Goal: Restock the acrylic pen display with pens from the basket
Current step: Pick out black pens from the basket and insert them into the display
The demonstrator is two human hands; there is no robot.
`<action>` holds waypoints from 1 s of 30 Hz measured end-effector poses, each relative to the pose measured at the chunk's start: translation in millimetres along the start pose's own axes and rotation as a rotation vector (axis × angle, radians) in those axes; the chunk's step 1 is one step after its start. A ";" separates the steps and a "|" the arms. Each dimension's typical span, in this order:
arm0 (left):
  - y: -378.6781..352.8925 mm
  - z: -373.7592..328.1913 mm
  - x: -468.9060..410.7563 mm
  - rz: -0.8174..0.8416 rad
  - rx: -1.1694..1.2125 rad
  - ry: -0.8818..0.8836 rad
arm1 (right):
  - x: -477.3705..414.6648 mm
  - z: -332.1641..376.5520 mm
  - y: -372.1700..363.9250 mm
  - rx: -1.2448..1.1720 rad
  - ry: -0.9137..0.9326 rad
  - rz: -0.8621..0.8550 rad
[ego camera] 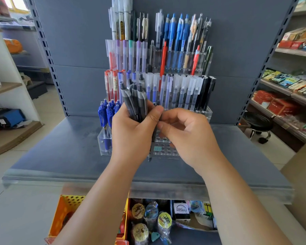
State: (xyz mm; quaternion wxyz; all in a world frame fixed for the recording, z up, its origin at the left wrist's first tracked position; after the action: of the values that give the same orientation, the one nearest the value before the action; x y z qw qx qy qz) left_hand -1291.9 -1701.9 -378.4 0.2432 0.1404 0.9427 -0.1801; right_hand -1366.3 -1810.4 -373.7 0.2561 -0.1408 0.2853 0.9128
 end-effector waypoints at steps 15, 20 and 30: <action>4.0 0.9 -6.1 -0.006 -0.020 0.021 | -9.4 -4.7 2.0 -0.121 -0.042 -0.227; 2.2 2.0 -6.7 0.036 0.014 0.059 | -16.3 -7.4 0.2 -0.052 -0.033 -0.308; 3.8 9.5 -6.2 0.129 0.013 0.126 | -27.4 -20.1 -15.8 0.147 -0.023 -0.386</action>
State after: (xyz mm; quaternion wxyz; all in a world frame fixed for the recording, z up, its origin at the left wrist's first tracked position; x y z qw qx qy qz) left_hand -1281.5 -1703.5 -384.0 0.1934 0.2133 0.9440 -0.1612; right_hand -1332.7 -1821.7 -385.8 0.4390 -0.1632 0.3158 0.8252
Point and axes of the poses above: each hand's wrist, its own x-axis away from the middle knuckle, its own y-axis out of the back of the hand, z = x × y, the point moved 2 cm from there along -x, towards the middle knuckle, and after that the axes turned 13 degrees about x, right-handed, at the moved point
